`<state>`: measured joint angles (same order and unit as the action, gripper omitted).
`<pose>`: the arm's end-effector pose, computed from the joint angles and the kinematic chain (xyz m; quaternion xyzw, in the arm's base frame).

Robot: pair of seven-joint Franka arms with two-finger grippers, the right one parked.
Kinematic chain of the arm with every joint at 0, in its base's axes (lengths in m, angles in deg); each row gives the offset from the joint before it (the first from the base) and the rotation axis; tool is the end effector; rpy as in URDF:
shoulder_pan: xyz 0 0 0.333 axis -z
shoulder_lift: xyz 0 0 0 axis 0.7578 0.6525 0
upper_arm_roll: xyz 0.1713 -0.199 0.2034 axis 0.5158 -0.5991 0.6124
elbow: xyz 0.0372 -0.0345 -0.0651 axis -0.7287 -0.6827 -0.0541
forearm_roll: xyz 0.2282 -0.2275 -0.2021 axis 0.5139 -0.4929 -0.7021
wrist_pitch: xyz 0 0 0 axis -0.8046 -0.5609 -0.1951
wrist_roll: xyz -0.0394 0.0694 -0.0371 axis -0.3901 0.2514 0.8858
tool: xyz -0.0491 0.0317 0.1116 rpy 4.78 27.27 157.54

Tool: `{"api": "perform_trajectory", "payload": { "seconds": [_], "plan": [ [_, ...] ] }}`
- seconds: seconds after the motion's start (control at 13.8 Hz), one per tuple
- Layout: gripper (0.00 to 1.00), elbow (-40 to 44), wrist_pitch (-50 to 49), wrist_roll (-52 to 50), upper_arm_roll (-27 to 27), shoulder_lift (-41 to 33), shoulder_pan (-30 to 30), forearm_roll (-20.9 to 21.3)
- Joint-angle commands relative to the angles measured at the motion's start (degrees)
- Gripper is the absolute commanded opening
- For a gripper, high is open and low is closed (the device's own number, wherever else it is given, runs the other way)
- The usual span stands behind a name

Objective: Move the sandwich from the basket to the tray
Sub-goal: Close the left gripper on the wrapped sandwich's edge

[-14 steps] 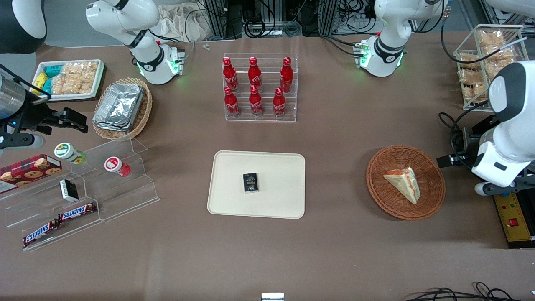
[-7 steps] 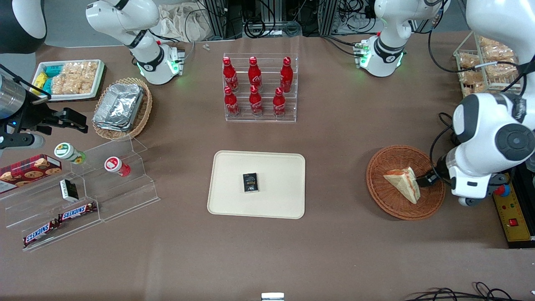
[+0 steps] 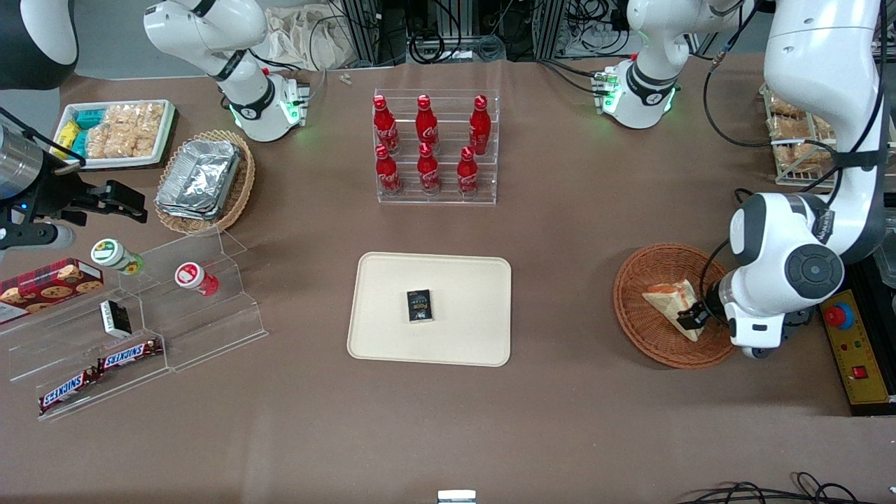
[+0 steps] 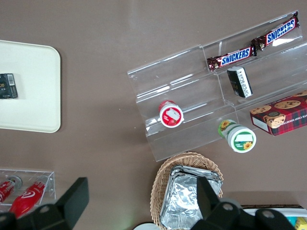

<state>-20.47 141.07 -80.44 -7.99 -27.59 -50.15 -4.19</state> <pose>0.6336 -0.0243 0.3062 -0.9401 -0.3355 0.0262 0.0536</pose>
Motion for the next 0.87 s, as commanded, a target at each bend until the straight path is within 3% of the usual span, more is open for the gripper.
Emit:
{"api": "perform_trajectory", "payload": {
  "seconds": [0.0,0.22,0.8],
  "plan": [
    [1.0,-1.61,1.72,-1.07,-0.06,-0.92,0.0,-0.23],
    [1.0,-3.71,4.52,-1.07,-0.06,-0.83,0.0,-2.61],
    [1.0,-9.16,10.32,-1.07,0.12,-0.74,-0.18,-2.78]
  ]
}}
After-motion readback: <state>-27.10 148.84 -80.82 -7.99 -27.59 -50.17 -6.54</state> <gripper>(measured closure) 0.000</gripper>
